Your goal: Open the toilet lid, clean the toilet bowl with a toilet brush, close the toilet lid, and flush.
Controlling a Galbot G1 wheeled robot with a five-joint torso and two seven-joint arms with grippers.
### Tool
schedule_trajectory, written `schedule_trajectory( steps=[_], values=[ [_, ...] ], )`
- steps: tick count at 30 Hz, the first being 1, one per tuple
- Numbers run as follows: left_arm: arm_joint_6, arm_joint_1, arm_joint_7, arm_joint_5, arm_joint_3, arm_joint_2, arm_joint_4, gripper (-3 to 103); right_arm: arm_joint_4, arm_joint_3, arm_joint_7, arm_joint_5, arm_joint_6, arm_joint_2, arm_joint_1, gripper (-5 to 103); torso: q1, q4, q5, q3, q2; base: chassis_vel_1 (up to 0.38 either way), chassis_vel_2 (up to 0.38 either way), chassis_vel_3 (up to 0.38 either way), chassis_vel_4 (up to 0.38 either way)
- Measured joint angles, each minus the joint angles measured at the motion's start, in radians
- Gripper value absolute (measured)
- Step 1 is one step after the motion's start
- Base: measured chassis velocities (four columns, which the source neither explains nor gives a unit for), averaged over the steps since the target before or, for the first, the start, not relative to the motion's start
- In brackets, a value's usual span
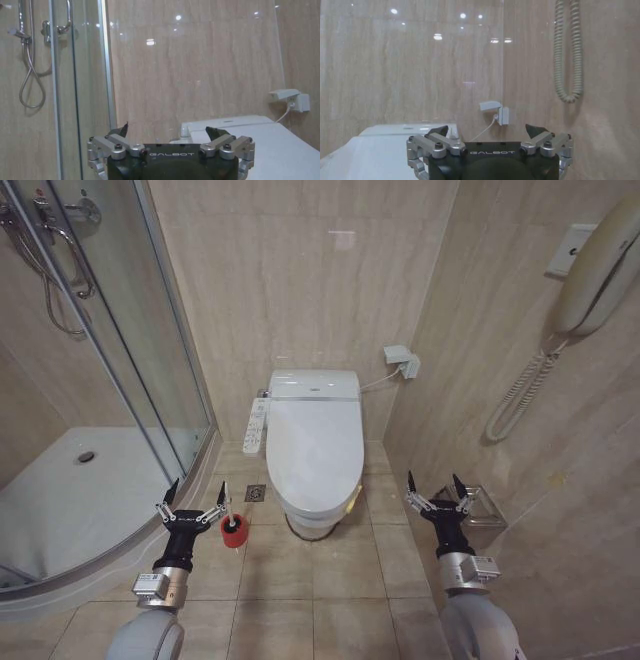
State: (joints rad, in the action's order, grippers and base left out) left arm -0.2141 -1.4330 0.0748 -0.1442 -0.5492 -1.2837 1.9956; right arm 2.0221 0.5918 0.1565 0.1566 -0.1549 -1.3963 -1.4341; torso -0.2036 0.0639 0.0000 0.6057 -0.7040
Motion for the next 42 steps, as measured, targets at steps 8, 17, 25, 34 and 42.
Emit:
schedule_trajectory(
  steps=[8, 17, 25, 34, 42],
  values=[
    [0.000, -0.001, 0.000, 0.000, 0.000, 0.000, 0.000, 100, 0.000, 0.000, 0.000, 0.000, 0.000, 0.000, -0.001, 100, 0.002, 0.0004, 0.0000, -0.001, -0.001, 0.143, -0.145, -0.164, 0.151],
    [0.000, 0.000, 0.000, 0.000, 0.000, 0.000, 0.000, 100, 0.000, 0.000, 0.000, 0.000, 0.000, 0.000, 0.000, 100, 0.000, 0.0000, 0.0001, 0.000, 0.000, 0.007, 0.016, 0.005, -0.003],
    [0.000, 0.000, 0.000, 0.000, 0.000, 0.000, 0.000, 100, 0.000, 0.000, 0.000, 0.000, 0.000, 0.000, 0.000, 100, 0.001, 0.0002, 0.0001, 0.000, 0.000, 0.010, -0.008, -0.004, 0.004],
    [0.000, 0.000, 0.000, 0.000, 0.000, 0.000, 0.000, 100, 0.000, 0.000, 0.000, 0.000, 0.000, 0.000, -0.001, 100, 0.001, 0.0002, 0.0001, 0.000, 0.000, 0.029, -0.030, -0.029, 0.031],
    [0.000, 0.000, 0.000, 0.000, 0.000, 0.000, 0.000, 100, 0.000, 0.000, 0.000, 0.000, 0.000, 0.000, 0.000, 100, 0.001, 0.0002, 0.0000, 0.000, 0.000, 0.000, 0.000, 0.000, 0.000]
  ],
)
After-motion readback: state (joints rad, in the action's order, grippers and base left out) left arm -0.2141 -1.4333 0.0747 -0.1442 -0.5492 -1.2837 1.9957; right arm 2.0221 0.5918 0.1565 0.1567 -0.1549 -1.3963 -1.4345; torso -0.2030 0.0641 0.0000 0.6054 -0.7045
